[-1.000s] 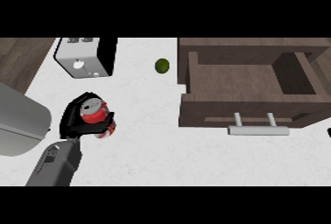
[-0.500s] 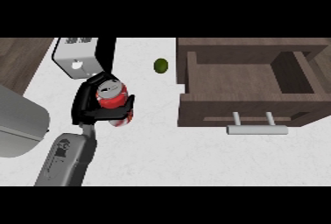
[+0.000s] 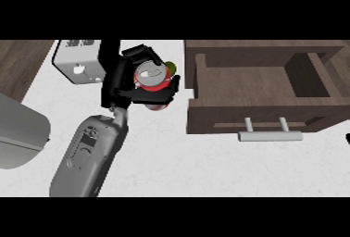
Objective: Pick up the can, place it into the drawer and close the drawer
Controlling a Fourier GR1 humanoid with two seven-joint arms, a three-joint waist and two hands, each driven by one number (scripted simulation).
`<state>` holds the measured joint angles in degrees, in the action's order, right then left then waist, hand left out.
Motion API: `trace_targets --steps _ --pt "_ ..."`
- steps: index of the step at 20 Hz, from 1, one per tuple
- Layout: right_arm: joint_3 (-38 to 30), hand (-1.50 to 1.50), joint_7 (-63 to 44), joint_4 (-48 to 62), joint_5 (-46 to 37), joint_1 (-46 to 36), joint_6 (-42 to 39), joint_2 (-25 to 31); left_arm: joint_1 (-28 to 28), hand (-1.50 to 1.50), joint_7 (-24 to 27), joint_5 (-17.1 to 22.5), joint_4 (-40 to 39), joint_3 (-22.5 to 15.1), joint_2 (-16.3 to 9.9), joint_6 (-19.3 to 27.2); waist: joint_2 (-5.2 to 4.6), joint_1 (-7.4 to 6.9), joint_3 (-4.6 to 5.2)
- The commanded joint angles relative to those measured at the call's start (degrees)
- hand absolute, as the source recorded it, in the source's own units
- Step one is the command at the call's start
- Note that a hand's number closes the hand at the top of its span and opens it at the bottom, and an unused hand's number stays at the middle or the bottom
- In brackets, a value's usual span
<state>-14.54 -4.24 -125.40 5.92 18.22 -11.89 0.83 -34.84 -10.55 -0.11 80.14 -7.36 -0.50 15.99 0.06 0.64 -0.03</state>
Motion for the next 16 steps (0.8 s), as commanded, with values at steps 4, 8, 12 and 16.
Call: trace_targets --steps 4,8,12,16 --pt "-1.66 -1.50 -1.19 -0.48 1.23 -1.29 0.82 0.21 -12.00 1.50 -4.16 -0.15 -4.87 -6.03 0.49 7.98 -0.05 0.21 0.01" --pt "-3.29 -1.50 -2.14 -1.68 3.90 -0.99 -1.21 2.05 -22.29 1.50 -4.70 1.66 -12.93 -2.36 0.50 8.04 -0.15 0.54 0.00" --pt "2.34 -1.50 -2.58 -1.94 -3.50 -1.88 2.15 -0.75 -28.82 1.50 -6.05 4.92 -18.60 -3.53 0.50 10.39 -0.21 0.66 0.02" --pt "0.38 -1.50 -2.08 0.71 -1.64 -3.40 1.24 -0.39 -34.09 1.50 -4.86 5.79 -24.31 -5.67 0.50 13.74 -0.21 0.66 0.00"
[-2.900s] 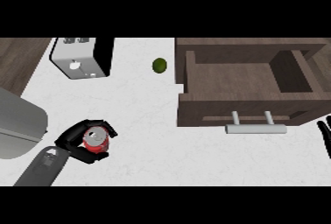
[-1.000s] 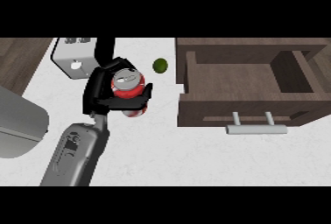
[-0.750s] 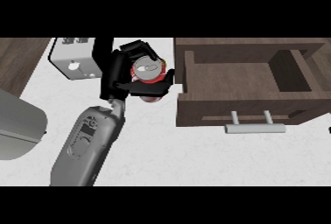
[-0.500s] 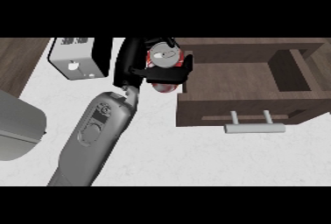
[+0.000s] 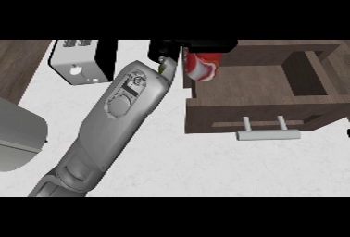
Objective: Pick up the can, place it into the drawer and close the drawer
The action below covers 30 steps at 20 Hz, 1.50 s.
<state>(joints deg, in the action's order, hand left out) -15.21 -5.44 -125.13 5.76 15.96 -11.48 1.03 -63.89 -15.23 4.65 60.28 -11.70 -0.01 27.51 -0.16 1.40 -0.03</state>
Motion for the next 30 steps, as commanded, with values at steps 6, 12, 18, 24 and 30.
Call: trace_targets --steps 6,12,18,24,30 --pt "-0.05 -1.50 -1.35 -3.01 1.25 1.61 -0.90 0.53 -14.42 1.50 1.02 5.37 -15.98 -0.74 0.01 3.61 -0.11 0.95 -0.01" --pt "0.51 -1.50 -4.25 -2.60 1.00 -1.01 0.26 0.63 -18.72 1.50 3.31 10.23 -22.83 -4.11 0.01 4.16 -0.29 1.37 -0.03" --pt "2.55 -1.50 -2.47 0.78 -2.47 -3.85 1.09 -0.14 -21.66 1.50 8.57 12.84 -31.30 -5.69 0.01 3.85 -0.76 2.09 -0.07" --pt "2.27 -1.50 2.54 3.44 -2.52 -3.31 -0.30 -0.57 -21.81 1.50 10.87 16.98 -35.24 -8.48 0.01 3.83 -0.88 2.90 -0.11" --pt "0.38 -1.50 -2.22 2.16 0.20 -6.00 -0.07 1.70 -19.48 1.50 14.30 20.00 -35.50 -13.98 0.01 8.46 -0.97 4.08 -0.11"
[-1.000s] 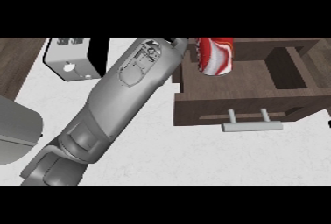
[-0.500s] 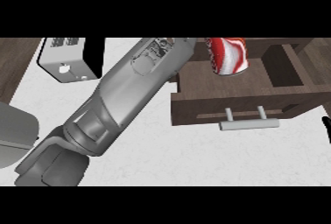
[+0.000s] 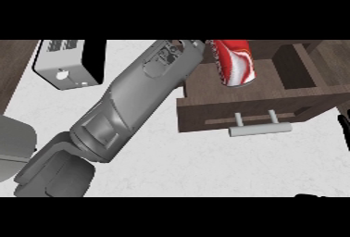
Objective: Pick up the can, place it into the drawer and close the drawer
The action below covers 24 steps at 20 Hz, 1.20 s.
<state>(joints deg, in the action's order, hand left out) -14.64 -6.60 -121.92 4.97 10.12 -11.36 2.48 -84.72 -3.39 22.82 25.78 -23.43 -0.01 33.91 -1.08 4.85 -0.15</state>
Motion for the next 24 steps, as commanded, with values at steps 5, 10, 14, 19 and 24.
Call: trace_targets --steps 5,10,14,19,24 --pt "1.07 -1.50 -1.63 1.59 -0.84 -4.98 1.63 0.06 1.40 1.50 1.51 3.48 -1.13 -7.06 0.01 3.21 -0.38 1.28 -0.03" --pt "2.31 -1.50 0.79 -1.28 -1.52 -0.14 0.14 -1.18 1.29 1.50 5.09 3.08 -4.78 -8.19 0.01 3.17 -0.47 2.03 -0.02" --pt "0.65 -1.50 -2.45 0.40 -0.24 -4.68 0.48 1.43 2.54 -1.50 5.16 4.46 -5.15 -9.94 0.01 5.44 -0.81 2.78 -0.04" --pt "2.51 -1.50 -1.60 -0.21 -1.51 -3.68 0.68 -0.03 2.30 -1.50 5.05 5.93 -5.99 -10.49 0.00 6.77 -0.81 2.73 -0.02" --pt "2.12 -1.50 -2.21 -0.48 -1.87 -3.85 1.02 0.37 0.28 -1.50 3.96 7.09 -6.67 -11.24 0.00 8.11 -0.65 2.58 -0.02"
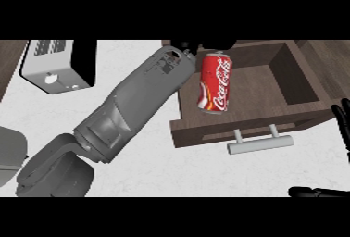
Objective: Pick up the can, place it into the drawer and close the drawer
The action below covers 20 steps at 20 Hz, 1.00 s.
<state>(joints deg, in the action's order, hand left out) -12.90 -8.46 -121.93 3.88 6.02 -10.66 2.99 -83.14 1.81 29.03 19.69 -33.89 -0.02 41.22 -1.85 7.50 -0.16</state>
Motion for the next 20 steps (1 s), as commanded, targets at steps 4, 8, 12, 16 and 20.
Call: trace_targets --steps 4,8,12,16,20 --pt "-0.82 -1.50 0.80 0.02 -0.74 -0.26 0.51 0.32 2.18 -1.50 1.38 3.03 2.25 -1.64 0.02 3.30 0.11 -0.05 0.00" --pt "-0.68 -1.50 1.14 -5.44 -4.55 -0.30 0.17 2.93 1.48 -1.50 2.87 4.31 0.65 -0.40 0.02 3.11 0.04 0.32 0.07" --pt "0.83 -1.50 4.65 -6.83 -10.41 0.52 -1.89 6.10 2.43 -1.50 3.60 6.56 0.94 0.52 0.02 3.42 0.02 0.28 0.07" --pt "1.36 -1.50 4.32 -6.71 -14.95 -2.64 -1.13 8.16 3.55 -1.50 3.98 8.55 4.30 -0.62 0.02 3.68 0.58 -1.82 0.12" --pt "4.76 -1.50 7.15 -3.74 -21.83 -4.63 -0.58 8.99 1.43 -1.50 4.68 10.62 5.47 -0.56 0.02 6.24 0.40 -1.89 0.08"
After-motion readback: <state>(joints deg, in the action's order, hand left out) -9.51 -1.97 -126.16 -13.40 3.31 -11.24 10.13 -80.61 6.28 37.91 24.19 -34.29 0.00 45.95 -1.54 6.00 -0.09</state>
